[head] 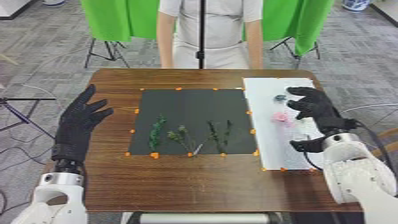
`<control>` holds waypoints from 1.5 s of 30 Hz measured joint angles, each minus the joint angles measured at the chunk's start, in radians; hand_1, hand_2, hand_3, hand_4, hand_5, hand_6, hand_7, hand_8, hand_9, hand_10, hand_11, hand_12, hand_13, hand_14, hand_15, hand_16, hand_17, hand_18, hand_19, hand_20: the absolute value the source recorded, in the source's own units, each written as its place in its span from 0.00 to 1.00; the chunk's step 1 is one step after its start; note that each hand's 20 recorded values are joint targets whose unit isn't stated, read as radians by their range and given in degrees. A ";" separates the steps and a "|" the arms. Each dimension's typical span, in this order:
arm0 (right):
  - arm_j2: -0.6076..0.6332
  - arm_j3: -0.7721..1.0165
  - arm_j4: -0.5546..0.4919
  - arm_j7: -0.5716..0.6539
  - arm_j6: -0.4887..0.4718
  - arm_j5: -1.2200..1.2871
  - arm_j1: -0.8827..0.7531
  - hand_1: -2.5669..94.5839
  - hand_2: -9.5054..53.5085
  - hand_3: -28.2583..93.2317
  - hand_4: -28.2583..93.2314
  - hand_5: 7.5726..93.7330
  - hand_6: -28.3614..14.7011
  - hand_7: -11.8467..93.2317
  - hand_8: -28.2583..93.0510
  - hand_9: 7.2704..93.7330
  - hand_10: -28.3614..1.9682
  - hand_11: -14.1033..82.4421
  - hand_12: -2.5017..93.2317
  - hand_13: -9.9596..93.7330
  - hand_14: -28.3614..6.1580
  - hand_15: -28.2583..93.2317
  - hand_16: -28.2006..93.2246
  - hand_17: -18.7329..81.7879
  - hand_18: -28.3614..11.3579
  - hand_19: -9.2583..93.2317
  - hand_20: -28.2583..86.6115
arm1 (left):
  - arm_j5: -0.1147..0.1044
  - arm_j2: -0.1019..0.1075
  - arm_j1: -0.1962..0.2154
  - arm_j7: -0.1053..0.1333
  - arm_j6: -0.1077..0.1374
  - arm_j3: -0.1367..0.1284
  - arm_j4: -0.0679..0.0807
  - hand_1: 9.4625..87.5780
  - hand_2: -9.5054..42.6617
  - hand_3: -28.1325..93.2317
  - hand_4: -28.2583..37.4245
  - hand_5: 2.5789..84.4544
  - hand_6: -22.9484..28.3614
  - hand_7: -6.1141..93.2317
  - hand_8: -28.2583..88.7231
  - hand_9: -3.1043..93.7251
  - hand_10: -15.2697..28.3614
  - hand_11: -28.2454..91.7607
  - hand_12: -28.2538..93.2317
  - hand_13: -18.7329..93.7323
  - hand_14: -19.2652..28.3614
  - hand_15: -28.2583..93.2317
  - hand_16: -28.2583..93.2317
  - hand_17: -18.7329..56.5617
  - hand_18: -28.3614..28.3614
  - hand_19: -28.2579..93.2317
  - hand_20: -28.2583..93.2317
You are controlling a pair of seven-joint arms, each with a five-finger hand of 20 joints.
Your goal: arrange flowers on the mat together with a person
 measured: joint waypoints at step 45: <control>0.109 -0.608 0.321 0.292 0.067 -0.768 0.403 0.64 0.00 0.76 0.00 0.84 0.74 0.37 0.22 0.94 0.80 0.37 0.45 0.86 0.70 0.74 0.43 0.51 0.26 0.84 0.45 | 0.044 -0.017 -0.039 -0.066 -0.036 -0.020 -0.017 0.14 0.28 0.87 0.00 0.34 0.50 0.15 0.17 0.37 0.74 0.43 0.32 0.38 0.92 0.64 0.17 0.15 0.88 0.61 0.37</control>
